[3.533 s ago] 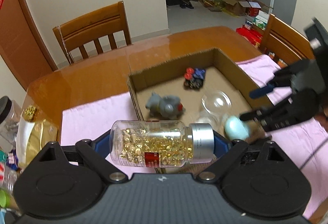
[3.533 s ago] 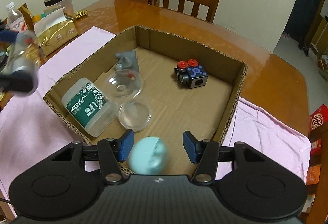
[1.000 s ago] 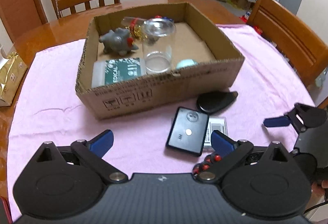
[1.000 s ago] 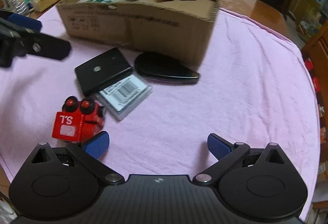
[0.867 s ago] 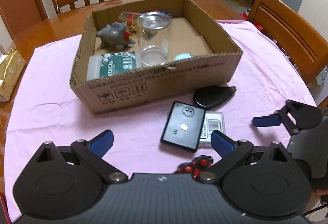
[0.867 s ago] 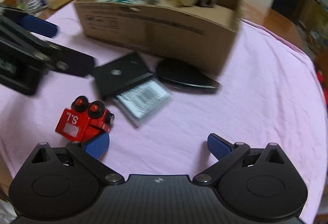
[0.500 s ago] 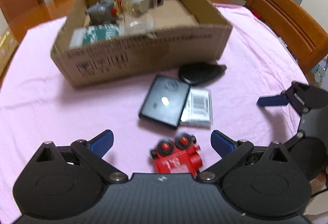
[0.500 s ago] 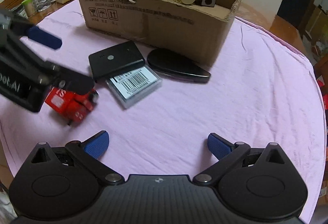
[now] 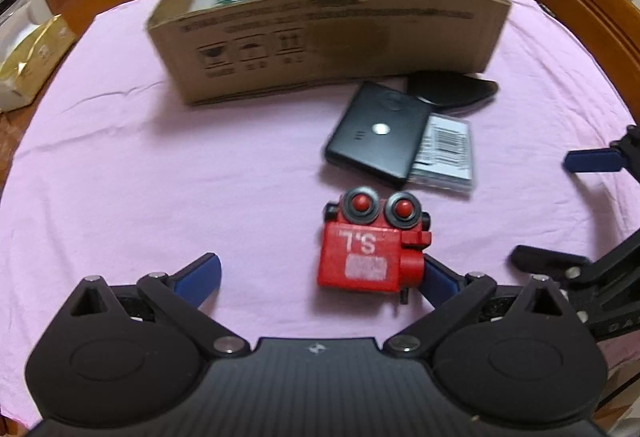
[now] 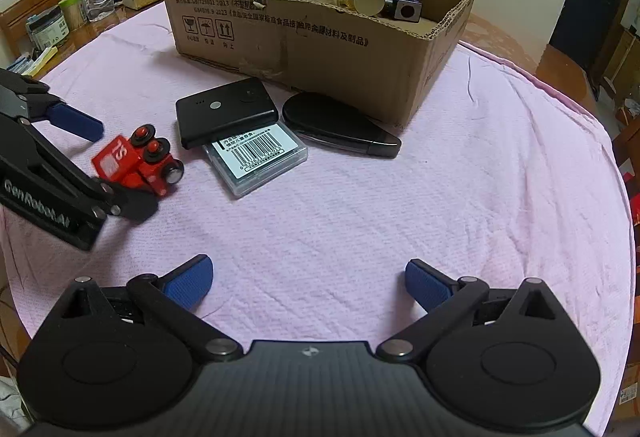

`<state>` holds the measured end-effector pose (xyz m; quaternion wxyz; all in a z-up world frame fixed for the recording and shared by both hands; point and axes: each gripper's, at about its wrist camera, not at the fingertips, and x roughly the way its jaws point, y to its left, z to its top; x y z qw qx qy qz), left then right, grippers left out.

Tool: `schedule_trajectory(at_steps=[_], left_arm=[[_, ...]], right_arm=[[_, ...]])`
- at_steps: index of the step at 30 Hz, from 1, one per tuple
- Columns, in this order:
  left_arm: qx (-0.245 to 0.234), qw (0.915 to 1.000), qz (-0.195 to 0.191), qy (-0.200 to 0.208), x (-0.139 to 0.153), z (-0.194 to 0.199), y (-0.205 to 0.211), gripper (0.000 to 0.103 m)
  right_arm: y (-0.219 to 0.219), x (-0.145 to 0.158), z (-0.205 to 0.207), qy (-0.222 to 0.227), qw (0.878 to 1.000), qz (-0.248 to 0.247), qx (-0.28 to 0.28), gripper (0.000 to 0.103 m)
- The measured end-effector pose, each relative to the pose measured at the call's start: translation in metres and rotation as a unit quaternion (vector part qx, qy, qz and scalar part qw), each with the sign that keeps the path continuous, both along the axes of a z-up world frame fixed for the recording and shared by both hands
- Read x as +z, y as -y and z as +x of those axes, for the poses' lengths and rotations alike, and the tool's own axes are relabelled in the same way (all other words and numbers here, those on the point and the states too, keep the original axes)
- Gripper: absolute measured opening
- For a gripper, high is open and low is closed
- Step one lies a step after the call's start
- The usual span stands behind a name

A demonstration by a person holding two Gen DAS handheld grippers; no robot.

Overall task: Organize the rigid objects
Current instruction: 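Grasp the red S.L toy robot with the left tool, then grasp the black oval case with the right tool while the left tool lifts the red robot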

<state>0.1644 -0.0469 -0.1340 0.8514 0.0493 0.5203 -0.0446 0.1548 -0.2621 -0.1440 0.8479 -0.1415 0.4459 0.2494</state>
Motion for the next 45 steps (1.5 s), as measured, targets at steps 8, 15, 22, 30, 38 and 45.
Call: schedule_trajectory(at_steps=[8,15,22,30,38,45], left_arm=[[-0.056,0.9982,-0.002,0.019,0.004,-0.001,0.011,0.085],[-0.086,0.9957,-0.022,0.027,0.009,0.004,0.015,0.05],[-0.047,0.9983,-0.013,0.031,0.009,0.014,-0.02,0.05],[-0.001,0.9991,0.0,0.041,0.011,0.028,-0.068,0.05],[-0.008,0.9991,-0.015,0.039,0.009,0.033,-0.076,0.05],[-0.014,0.999,-0.019,0.038,0.009,0.035,-0.079,0.05]], right_arm=[[-0.002,0.0,0.001,-0.003,1.0,-0.003,-0.003,0.103],[-0.005,0.0,0.002,-0.007,1.0,-0.004,-0.017,0.103],[-0.012,0.002,0.008,-0.029,0.998,-0.017,-0.056,0.103],[-0.014,0.025,0.039,-0.024,0.992,0.017,-0.125,0.103],[-0.032,0.03,0.089,-0.002,0.987,0.031,-0.159,0.103],[-0.048,0.018,0.108,-0.02,0.988,0.022,-0.15,0.103]])
